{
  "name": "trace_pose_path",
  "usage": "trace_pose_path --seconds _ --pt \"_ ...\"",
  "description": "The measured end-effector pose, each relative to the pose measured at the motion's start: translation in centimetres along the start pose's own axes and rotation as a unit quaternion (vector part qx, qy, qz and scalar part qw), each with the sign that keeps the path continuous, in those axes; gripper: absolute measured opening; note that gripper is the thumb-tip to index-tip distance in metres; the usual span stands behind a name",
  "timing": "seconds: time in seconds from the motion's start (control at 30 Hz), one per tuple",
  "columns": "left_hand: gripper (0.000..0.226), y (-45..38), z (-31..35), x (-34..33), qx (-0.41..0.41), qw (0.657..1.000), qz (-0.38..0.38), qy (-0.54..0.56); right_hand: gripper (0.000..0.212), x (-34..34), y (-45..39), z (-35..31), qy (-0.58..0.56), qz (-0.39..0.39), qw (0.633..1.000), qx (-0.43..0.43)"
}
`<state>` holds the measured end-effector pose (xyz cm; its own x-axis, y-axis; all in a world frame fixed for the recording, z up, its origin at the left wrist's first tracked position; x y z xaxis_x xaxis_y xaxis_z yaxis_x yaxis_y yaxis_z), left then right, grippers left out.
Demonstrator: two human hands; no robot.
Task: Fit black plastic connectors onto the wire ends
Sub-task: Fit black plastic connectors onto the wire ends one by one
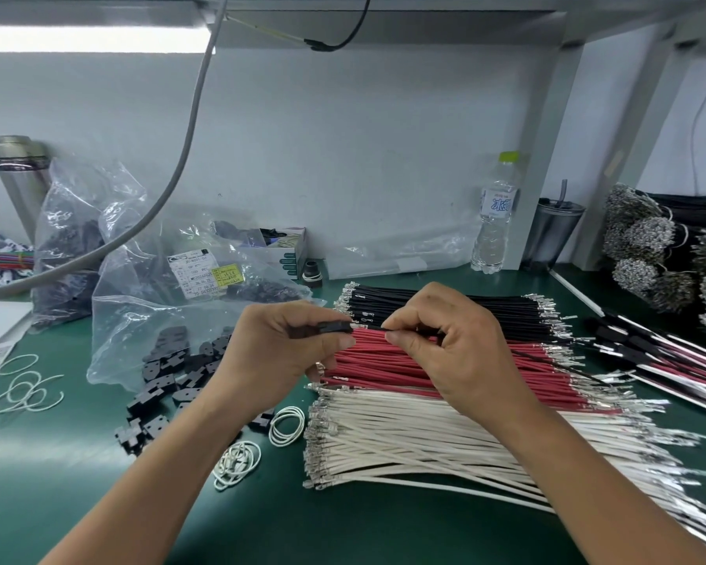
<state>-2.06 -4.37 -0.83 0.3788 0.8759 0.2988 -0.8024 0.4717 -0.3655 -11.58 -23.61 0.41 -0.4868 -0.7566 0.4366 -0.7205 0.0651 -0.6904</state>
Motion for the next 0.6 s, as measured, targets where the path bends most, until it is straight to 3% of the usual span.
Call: trace_pose_path --seconds 0.2,0.6 --pt "0.031 0.16 0.44 -0.39 -0.038 0.999 -0.019 -0.03 0.011 -0.17 0.16 -0.23 0.009 -0.014 1.0 0.01" --pt "0.029 0.1 0.04 -0.64 -0.002 1.0 -0.031 0.004 0.01 0.32 -0.03 -0.41 0.003 -0.006 1.0 0.005"
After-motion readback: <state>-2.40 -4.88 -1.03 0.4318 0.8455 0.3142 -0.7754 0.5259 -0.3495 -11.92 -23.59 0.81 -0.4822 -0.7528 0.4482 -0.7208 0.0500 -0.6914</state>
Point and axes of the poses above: each hand's wrist, its own y-axis away from the middle knuckle, its own x-axis out of the back of the hand, z = x × y, the point moved 3 cm from there along -y, towards the middle knuckle, and after that the axes turned 7 degrees about -y, right-handed, at the moved point
